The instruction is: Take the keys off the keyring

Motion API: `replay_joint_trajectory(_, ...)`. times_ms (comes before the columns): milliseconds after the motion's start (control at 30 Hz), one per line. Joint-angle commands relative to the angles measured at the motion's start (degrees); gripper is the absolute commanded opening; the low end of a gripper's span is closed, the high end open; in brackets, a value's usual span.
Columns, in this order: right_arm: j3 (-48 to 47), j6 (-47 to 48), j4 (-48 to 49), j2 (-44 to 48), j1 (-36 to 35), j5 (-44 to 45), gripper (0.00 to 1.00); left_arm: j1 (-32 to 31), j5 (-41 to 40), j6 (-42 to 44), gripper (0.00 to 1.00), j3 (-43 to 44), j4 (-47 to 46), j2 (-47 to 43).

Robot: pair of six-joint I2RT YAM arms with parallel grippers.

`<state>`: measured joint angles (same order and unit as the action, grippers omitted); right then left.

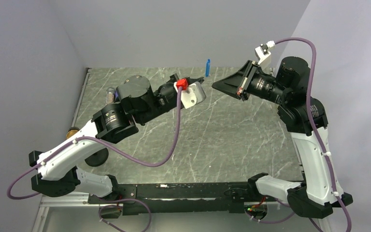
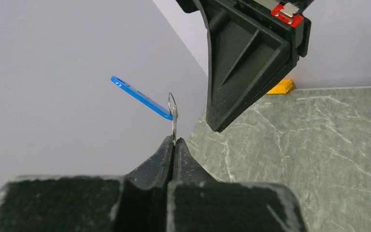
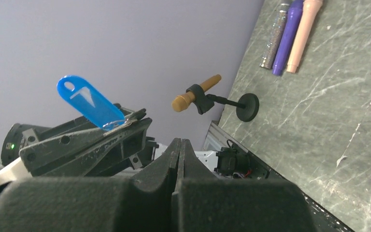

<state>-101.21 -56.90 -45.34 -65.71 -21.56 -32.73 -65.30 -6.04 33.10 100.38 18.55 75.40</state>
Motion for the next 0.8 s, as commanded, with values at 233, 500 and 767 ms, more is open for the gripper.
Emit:
replay_joint_trajectory(233,12.4,-2.4,28.0,8.2,0.3,-8.6,0.45,0.4,1.2,-9.8,0.00,1.9,-4.7,-1.1)
replay_joint_trajectory(500,13.5,0.2,37.0,9.4,1.2,-8.1,0.52,3.2,5.5,-23.3,0.00,0.1,-10.4,-2.9)
replay_joint_trajectory(767,12.4,6.2,46.0,9.7,1.3,-7.6,0.52,6.3,13.9,-32.4,0.00,3.6,-9.5,-3.3)
